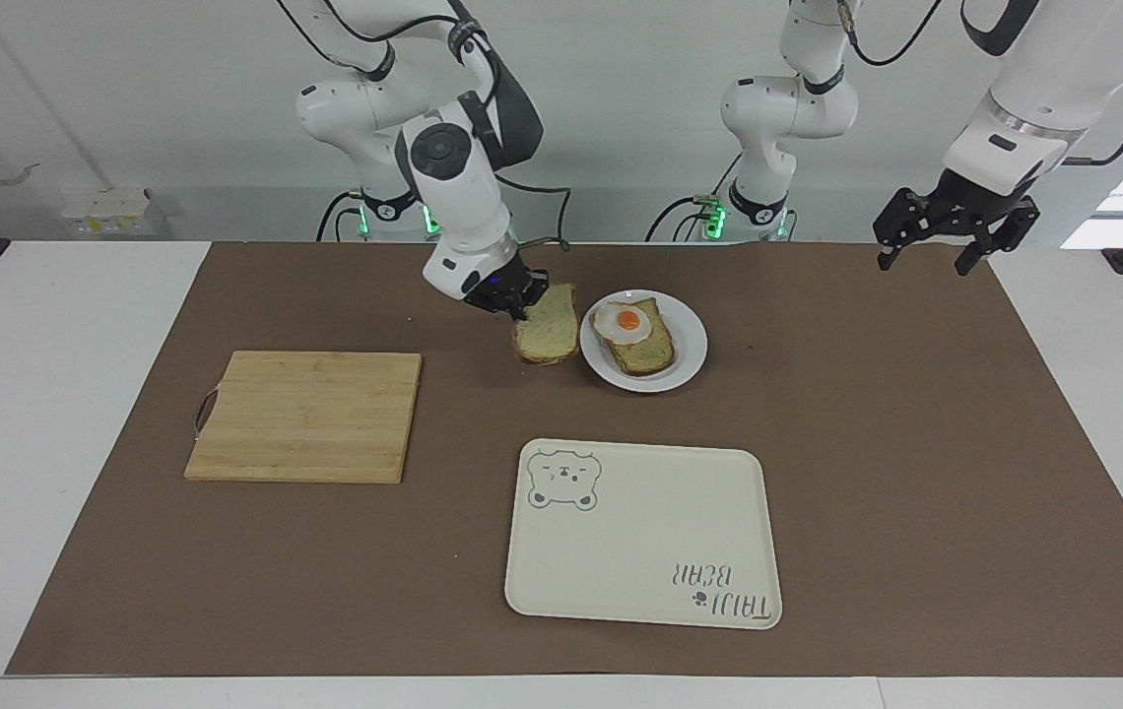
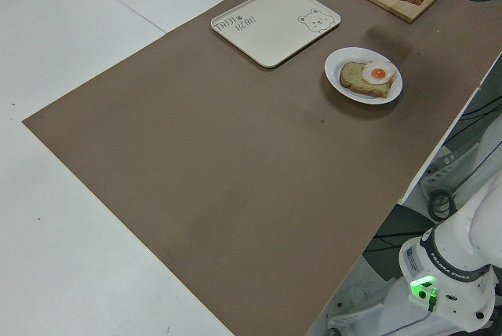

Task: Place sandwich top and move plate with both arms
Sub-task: 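Lift the bread slice with the right gripper and carry it toward the plate, then lower the bread onto the egg toast while the left gripper approaches the plate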

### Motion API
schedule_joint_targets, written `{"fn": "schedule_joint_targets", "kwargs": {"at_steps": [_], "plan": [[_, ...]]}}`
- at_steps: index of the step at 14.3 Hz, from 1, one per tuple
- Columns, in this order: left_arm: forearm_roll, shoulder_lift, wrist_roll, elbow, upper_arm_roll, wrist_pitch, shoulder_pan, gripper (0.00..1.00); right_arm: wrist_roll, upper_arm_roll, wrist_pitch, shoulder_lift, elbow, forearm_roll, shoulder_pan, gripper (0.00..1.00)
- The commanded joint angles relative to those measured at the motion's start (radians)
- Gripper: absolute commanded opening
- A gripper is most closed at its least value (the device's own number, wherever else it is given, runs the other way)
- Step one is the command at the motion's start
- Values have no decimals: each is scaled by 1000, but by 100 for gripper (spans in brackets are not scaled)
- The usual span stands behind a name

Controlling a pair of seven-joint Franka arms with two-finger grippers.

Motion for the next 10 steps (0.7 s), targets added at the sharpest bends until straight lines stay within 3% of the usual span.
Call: {"fn": "schedule_joint_targets", "kwargs": {"at_steps": [1, 6, 10], "plan": [[-5, -49, -17, -65, 1, 5, -6, 100, 99, -4, 93, 49, 5, 27, 73, 0], [-14, -53, -17, -71, 2, 4, -6, 100, 308, -4, 313, 177, 19, 59, 234, 0], [-15, -56, -15, -77, 1, 4, -7, 100, 302, -5, 307, 185, 10, 56, 238, 0]]}}
